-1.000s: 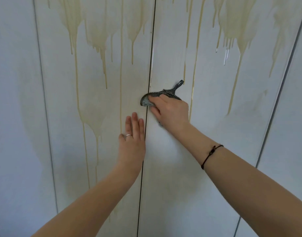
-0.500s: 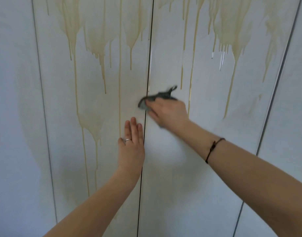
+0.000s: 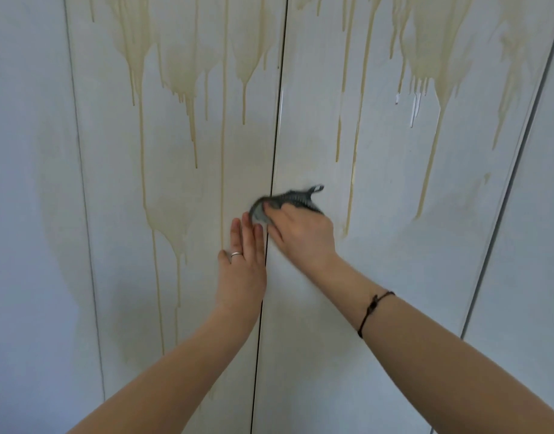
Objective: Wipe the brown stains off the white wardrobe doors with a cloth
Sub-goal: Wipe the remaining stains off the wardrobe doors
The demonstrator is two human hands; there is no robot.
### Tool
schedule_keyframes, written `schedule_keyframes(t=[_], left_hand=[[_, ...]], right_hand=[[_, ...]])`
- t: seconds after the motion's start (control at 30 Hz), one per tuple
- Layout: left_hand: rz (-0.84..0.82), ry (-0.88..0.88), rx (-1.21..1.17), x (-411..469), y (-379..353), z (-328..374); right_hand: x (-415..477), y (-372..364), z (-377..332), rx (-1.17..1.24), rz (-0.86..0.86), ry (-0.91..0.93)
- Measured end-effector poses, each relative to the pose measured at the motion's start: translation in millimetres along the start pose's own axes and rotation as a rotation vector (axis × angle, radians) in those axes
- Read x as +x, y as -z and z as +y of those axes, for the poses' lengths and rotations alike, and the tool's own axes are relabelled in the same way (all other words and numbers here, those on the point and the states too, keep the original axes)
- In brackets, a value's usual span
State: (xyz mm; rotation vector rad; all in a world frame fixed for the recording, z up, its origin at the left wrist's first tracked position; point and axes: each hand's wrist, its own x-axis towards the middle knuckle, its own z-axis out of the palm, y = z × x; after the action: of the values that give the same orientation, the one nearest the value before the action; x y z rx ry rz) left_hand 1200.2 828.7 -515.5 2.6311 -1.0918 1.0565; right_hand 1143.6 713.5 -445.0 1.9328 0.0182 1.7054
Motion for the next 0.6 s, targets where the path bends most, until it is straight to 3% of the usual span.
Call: schedule_keyframes(t=[0.23,0.4,0.5,0.6], left_hand=[[-0.016,-0.035,0.106,-2.2,3.4,-7.9],[-0.034,-0.112,0.203,1.9,35.0,-9.6],[0.077,-0.172,0.208,25.2,71.6,-19.3],[0.033,-0.069,0.152,57.7,100.4,-32.6]], right_hand=[[-80.4,20.4,6.2,0.029,-0.107,0.159],[-48.9,50.3,63.9,0.018,-0.167,0.232],[17.9,64.6,109.0,-0.049,-0.185,0.096],[81.8,65.9,126.4,-0.110,-0.106,-0.171]])
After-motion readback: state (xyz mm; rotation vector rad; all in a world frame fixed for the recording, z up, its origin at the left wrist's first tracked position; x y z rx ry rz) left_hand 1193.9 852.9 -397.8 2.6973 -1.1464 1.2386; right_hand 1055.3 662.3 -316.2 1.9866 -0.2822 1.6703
